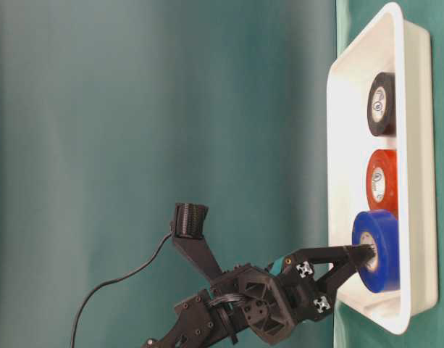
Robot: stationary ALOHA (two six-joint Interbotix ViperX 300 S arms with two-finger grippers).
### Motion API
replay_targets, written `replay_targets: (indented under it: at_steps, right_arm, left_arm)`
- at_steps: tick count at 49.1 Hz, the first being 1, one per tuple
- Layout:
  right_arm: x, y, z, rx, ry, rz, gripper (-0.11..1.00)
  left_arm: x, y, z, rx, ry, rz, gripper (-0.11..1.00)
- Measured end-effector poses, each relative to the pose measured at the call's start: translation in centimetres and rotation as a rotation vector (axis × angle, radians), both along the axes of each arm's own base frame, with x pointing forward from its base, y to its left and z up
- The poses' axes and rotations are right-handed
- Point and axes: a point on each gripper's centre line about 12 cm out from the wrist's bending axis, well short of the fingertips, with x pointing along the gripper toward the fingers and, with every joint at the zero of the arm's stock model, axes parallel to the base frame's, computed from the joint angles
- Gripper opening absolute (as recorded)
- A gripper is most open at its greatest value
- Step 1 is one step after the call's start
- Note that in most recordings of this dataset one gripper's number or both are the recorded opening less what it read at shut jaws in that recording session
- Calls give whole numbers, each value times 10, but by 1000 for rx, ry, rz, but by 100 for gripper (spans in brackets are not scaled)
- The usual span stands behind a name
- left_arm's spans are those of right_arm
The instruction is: Pick up the tape from a random location and place it into the white case.
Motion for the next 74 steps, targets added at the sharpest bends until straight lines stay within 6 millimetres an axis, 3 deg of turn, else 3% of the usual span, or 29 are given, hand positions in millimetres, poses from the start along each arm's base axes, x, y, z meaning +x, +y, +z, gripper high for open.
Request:
replay_targets:
  at_steps: [6, 15, 20, 41, 60, 74]
  right_arm:
    - [0, 0, 0, -1, 0, 1, 86]
    - [0, 0, 0, -1, 0, 1, 86]
    - [0, 0, 0, -1, 2, 0, 86]
    - [0, 0, 0, 2, 4, -2, 86]
    - [1, -1, 2, 2, 22, -9, 86]
    - [1, -1, 2, 2, 24, -9, 86]
  left_arm:
    - [0, 1, 0, 1, -1, 0, 26]
    - [0, 1, 1, 4, -2, 0, 81]
    - [0, 2, 0, 2, -1, 4, 98]
    - [-3, 3, 2, -4, 13, 9, 98]
    - [-4, -3, 73, 18, -47, -5, 98]
    - [-6, -8, 83, 19, -57, -12, 98]
